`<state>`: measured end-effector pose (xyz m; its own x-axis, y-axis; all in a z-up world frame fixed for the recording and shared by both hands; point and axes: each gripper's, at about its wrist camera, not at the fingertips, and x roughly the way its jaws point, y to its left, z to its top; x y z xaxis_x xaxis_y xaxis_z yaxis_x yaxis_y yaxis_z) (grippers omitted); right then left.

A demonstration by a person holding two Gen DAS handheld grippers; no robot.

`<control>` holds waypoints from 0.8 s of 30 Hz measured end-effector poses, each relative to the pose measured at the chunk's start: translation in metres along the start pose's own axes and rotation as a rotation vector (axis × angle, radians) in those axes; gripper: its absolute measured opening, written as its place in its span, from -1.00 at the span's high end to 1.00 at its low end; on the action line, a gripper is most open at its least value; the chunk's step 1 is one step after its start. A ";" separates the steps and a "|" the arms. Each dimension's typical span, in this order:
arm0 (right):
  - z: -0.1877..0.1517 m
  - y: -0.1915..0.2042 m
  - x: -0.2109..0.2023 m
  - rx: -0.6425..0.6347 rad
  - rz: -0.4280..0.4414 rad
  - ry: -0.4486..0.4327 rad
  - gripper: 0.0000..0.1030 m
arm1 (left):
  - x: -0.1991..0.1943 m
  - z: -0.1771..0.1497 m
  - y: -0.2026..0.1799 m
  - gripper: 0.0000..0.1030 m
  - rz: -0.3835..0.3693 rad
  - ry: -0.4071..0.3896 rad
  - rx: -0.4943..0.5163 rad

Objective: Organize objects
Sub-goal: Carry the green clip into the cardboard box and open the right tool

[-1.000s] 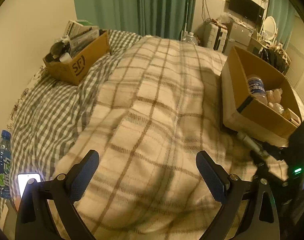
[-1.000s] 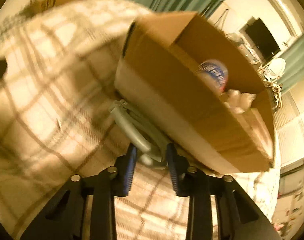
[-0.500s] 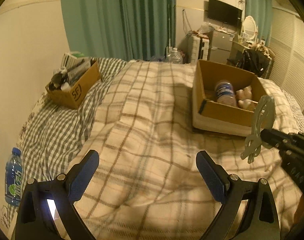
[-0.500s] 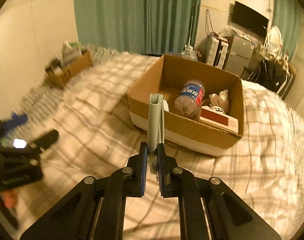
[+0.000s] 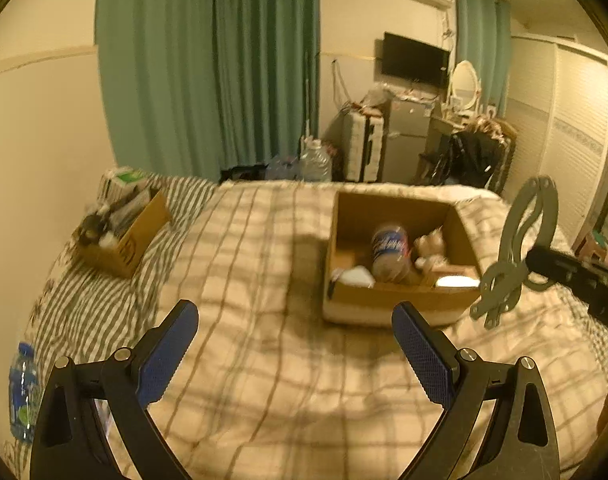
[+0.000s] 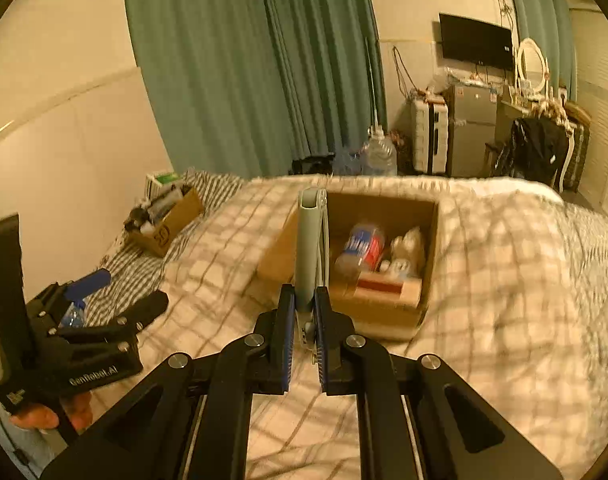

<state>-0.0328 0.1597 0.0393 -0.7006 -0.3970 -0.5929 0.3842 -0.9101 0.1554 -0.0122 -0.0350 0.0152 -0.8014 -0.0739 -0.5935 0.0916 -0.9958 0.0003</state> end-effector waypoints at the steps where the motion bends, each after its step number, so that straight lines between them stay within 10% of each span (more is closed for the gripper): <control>1: 0.009 -0.003 0.000 -0.007 -0.009 -0.006 0.83 | 0.002 0.005 -0.003 -0.94 -0.005 -0.008 0.001; 11: 0.082 -0.040 0.068 0.026 0.070 0.059 0.83 | 0.065 0.058 -0.030 -0.94 -0.002 -0.027 0.051; 24: 0.057 -0.062 0.227 0.116 0.144 0.282 0.82 | 0.169 0.051 -0.035 -0.94 0.009 0.048 0.112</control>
<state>-0.2499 0.1196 -0.0594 -0.4440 -0.4884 -0.7513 0.3850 -0.8611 0.3322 -0.1804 -0.0158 -0.0442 -0.7713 -0.0832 -0.6310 0.0303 -0.9951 0.0941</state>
